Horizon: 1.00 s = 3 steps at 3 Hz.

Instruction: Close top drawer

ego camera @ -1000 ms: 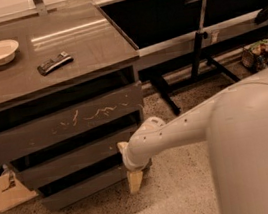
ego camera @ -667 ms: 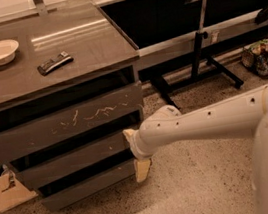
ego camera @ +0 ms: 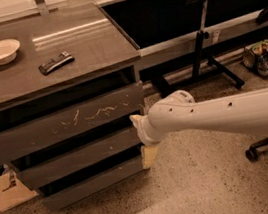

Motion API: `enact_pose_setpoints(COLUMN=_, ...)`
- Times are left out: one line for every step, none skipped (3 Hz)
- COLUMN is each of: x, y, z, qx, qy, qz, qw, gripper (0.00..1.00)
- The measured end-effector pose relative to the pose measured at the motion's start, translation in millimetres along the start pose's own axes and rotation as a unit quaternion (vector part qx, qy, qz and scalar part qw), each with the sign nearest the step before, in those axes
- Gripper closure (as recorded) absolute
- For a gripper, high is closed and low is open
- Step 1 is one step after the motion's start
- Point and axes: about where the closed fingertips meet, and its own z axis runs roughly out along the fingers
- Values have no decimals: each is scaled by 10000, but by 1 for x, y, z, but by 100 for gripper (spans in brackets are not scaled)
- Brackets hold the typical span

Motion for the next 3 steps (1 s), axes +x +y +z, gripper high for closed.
enact_pose_setpoints(x=16, y=-15, z=-21, qx=139, qy=-105, qz=-11, qw=9998, gripper=0)
enact_pose_setpoints(x=35, y=-33, z=-49, qx=312, qy=-120, qz=-38, qw=9994, gripper=0)
enact_pose_setpoints(x=56, y=-43, z=-87, qx=633, qy=10, qz=16, qw=9980, gripper=0)
